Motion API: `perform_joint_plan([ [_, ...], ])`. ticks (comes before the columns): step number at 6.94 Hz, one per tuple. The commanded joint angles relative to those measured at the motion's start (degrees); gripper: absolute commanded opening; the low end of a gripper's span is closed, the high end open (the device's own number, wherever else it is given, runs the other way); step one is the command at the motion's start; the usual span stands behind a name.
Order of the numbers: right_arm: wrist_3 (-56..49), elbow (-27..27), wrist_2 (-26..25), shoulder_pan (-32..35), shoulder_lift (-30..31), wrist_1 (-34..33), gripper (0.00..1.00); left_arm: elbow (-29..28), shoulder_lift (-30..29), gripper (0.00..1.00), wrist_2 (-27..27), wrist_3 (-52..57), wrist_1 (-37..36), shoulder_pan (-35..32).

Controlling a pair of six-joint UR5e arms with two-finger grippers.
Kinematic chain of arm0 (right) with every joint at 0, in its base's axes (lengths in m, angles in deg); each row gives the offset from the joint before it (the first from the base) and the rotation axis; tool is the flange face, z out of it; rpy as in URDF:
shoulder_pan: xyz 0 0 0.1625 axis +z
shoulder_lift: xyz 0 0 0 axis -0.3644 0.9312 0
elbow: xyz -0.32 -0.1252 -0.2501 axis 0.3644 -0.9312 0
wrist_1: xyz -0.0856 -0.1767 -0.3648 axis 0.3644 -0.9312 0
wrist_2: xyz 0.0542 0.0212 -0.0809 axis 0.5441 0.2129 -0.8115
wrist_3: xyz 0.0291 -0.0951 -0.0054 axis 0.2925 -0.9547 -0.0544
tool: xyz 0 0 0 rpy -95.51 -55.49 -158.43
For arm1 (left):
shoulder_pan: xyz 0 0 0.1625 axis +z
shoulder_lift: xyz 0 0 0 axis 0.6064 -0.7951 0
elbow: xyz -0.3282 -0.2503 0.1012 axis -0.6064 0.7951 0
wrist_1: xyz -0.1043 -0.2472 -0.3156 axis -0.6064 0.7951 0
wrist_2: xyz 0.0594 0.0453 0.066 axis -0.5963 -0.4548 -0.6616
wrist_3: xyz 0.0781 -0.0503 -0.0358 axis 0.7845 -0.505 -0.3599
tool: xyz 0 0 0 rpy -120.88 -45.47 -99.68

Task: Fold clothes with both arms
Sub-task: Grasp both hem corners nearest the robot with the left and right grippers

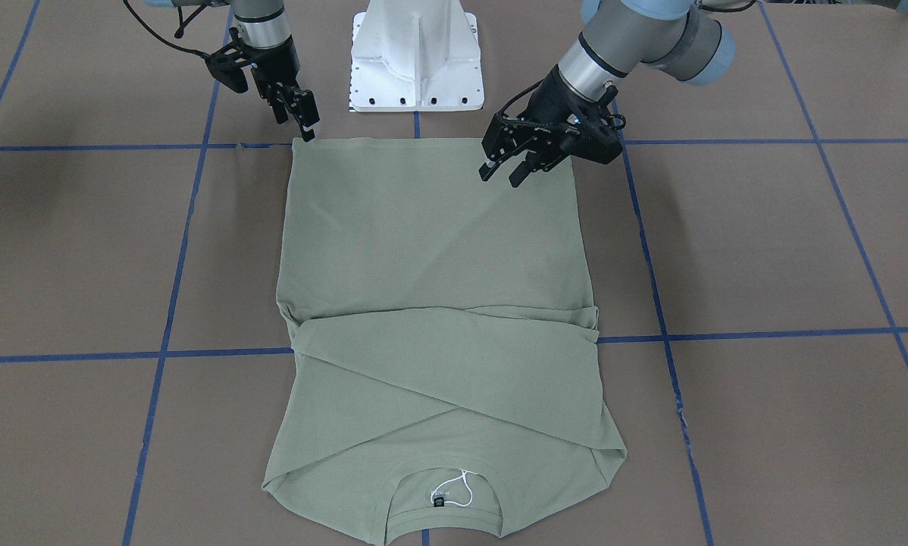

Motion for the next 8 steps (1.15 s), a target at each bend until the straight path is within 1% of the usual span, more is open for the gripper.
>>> perform_joint_plan([
  [1,-1.0,-0.8,0.0,1.0,-0.2,0.0,0.85,-0.1,0.0,0.62,-0.1,0.2,0.0,0.0],
  [3,-2.0,-2.2,0.0,2.4,-2.4,0.0,0.85,-0.4,0.0,0.63,-0.1,0.2,0.3,0.3],
  [6,-3.7,-3.1,0.0,3.2,-2.5,0.0,0.85,-0.8,-0.1,0.63,-0.2,0.2,0.4,0.4],
  [7,-3.7,-3.1,0.0,3.1,-2.6,0.0,0.70,-0.8,0.0,0.63,-0.1,0.2,0.4,0.4],
  [8,-3.6,-3.1,0.0,2.7,-2.6,0.0,0.44,-0.9,-0.1,0.63,-0.1,0.2,0.4,0.4],
])
